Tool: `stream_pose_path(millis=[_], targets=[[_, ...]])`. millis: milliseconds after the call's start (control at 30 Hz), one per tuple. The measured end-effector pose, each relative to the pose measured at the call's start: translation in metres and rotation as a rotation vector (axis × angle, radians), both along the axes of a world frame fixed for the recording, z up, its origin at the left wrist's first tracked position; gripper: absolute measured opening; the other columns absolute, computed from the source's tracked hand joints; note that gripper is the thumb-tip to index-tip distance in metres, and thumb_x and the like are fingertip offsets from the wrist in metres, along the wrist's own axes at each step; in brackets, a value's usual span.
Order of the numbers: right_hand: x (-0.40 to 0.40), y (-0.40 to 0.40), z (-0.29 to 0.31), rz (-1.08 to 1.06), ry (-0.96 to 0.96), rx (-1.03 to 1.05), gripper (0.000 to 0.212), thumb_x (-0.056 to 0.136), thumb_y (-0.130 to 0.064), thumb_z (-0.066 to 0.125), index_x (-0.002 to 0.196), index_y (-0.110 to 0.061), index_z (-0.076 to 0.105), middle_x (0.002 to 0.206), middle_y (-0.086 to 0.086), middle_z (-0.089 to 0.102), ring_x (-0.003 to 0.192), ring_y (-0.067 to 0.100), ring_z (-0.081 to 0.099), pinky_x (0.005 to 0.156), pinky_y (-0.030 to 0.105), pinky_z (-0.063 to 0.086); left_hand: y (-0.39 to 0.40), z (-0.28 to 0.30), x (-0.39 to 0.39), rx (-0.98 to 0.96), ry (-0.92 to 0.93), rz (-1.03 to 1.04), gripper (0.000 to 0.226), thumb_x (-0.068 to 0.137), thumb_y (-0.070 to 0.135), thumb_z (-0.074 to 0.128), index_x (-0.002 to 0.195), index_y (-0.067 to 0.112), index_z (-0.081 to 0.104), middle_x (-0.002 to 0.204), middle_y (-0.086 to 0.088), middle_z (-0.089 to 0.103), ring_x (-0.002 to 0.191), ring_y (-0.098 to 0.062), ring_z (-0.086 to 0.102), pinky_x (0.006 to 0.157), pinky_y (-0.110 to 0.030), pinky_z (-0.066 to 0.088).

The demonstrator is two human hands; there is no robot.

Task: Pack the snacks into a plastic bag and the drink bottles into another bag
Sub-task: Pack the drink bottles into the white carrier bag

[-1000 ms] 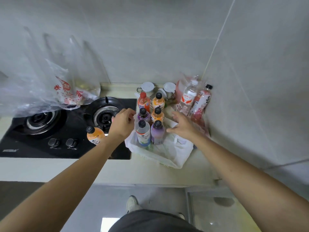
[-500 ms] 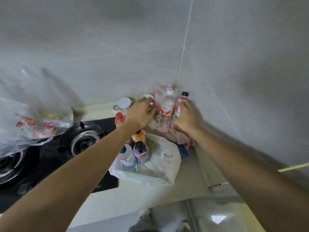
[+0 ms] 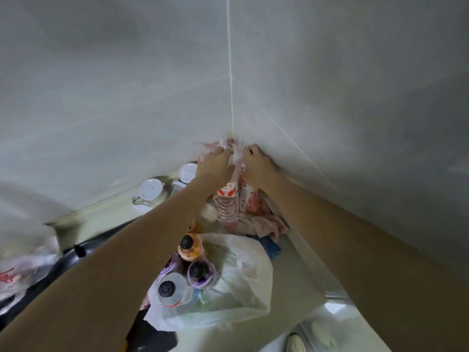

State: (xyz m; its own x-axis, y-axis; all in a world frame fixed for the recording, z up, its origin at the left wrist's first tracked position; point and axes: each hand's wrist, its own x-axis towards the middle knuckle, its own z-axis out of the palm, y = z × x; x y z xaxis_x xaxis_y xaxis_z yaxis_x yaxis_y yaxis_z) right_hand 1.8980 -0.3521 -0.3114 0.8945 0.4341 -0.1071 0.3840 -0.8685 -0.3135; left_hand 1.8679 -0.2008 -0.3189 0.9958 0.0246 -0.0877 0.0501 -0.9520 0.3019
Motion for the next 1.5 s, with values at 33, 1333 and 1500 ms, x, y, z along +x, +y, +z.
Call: stream_pose_path(millis=[33,1333,1500], targets=[[0.0,0.0,-0.002,-0.003,-0.01,-0.012,0.049,0.095,-0.014,0.064,0.14,-0.007,0.045,0.141,0.014,0.043,0.122,0.033,0.06,0.097,0.039,0.051,0.001,-0.001,0.0,-0.013,-0.019,0.003,0.039,0.1,0.032,0.057,0.136,0.018,0.052,0.13,-0.009,0.058,0.117,-0.037,0.059,0.1,-0.053,0.047],[-0.176,-0.082,0.071,0.14,0.045,0.437,0.008,0.083,-0.02,0.079,0.075,-0.018,0.077,0.073,-0.01,0.068,0.078,0.016,0.067,0.066,0.026,0.047,-0.049,0.069,-0.226,-0.213,-0.338,0.283,0.024,0.097,0.034,0.064,0.104,0.013,0.055,0.067,0.009,0.048,0.069,-0.023,0.05,0.059,-0.032,0.032],[-0.191,-0.079,0.056,0.171,0.075,0.381,0.007,0.079,-0.01,0.074,0.076,-0.014,0.078,0.092,-0.001,0.077,0.098,0.018,0.068,0.068,0.03,0.047,-0.052,0.056,-0.227,-0.226,-0.268,0.263,0.028,0.093,0.037,0.067,0.104,0.014,0.056,0.083,-0.001,0.057,0.077,-0.027,0.056,0.065,-0.034,0.04]])
